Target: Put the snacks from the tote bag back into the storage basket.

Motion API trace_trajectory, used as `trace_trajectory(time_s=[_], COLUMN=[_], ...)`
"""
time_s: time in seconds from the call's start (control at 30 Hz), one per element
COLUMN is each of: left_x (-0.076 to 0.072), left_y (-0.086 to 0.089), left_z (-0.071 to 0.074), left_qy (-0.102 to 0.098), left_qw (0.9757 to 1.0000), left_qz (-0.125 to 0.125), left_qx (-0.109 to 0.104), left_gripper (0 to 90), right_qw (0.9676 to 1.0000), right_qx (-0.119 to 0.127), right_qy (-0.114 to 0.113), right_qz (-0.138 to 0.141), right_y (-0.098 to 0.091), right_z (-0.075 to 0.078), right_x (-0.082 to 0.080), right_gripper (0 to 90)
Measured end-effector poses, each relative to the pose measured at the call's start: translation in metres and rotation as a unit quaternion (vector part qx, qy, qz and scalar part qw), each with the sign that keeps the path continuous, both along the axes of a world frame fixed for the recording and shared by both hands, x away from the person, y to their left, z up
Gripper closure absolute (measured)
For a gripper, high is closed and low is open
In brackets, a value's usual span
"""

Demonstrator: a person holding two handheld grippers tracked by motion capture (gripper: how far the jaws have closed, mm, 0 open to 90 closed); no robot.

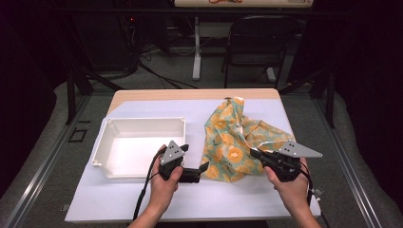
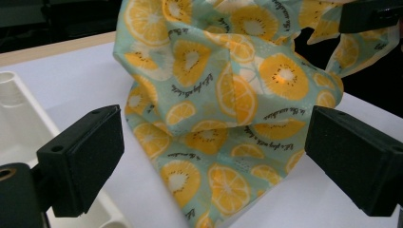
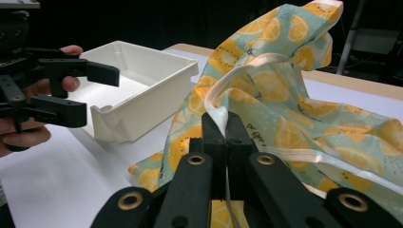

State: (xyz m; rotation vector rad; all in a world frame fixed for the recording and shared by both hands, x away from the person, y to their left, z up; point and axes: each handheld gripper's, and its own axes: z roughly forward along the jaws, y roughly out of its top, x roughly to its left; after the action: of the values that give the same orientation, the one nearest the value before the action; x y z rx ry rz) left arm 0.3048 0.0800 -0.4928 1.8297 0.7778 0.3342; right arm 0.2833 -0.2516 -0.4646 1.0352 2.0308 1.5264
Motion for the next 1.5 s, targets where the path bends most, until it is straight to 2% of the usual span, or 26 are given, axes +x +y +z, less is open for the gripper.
trace_trajectory(time_s=[0.4,0.57,0.7,0.83,0.87,0.9,1.03,1.17,1.3,1.37,1.4,1.5], left_x=[0.009,0.017,0.022,0.026,0.027,0.028,0.032,0.032,0.026,0.022,0.022,0.018], left_y=[-0.028,-0.037,-0.045,-0.052,-0.053,-0.054,-0.054,-0.052,-0.050,-0.044,-0.044,-0.039], left_z=[-0.001,-0.004,-0.006,-0.007,-0.008,-0.008,-0.011,-0.012,-0.014,-0.012,-0.012,-0.005], left_qy=[0.000,0.016,0.030,0.045,0.048,0.052,0.080,0.086,0.084,0.086,0.086,0.080], left_qw=[1.0000,0.9996,0.9993,0.9987,0.9986,0.9984,0.9966,0.9962,0.9962,0.9962,0.9962,0.9963], left_qz=[-0.006,-0.005,-0.013,-0.015,-0.013,-0.012,-0.006,-0.014,-0.020,-0.013,-0.013,-0.012], left_qx=[-0.006,-0.022,-0.021,-0.017,-0.017,-0.018,-0.017,-0.006,0.007,-0.011,-0.011,-0.028], left_gripper=[11.9,15.7,20.5,35.5,47.8,47.8,69.0,90.0,90.0,87.2,84.7,77.6], right_qw=[0.9999,0.9999,0.9998,0.9997,0.9996,0.9996,0.9995,0.9994,0.9991,0.9984,0.9981,0.9973], right_qx=[-0.005,-0.006,-0.008,-0.010,-0.010,-0.010,-0.009,-0.011,-0.014,-0.024,-0.025,-0.032], right_qy=[-0.001,-0.001,-0.003,-0.004,-0.004,-0.004,-0.005,0.001,0.007,0.020,0.026,0.036], right_qz=[0.009,0.014,0.019,0.023,0.026,0.026,0.031,0.034,0.039,0.048,0.051,0.056], right_y=[0.001,0.003,0.003,0.005,0.006,0.006,0.007,0.007,0.010,0.013,0.015,0.019], right_z=[0.000,0.000,0.001,0.001,0.001,0.001,0.000,-0.004,-0.009,-0.018,-0.021,-0.027], right_x=[-0.009,-0.012,-0.015,-0.017,-0.018,-0.018,-0.020,-0.022,-0.025,-0.027,-0.027,-0.027], right_gripper=[90.0,90.0,90.0,90.0,90.0,90.0,90.0,90.0,90.0,90.0,90.0,90.0])
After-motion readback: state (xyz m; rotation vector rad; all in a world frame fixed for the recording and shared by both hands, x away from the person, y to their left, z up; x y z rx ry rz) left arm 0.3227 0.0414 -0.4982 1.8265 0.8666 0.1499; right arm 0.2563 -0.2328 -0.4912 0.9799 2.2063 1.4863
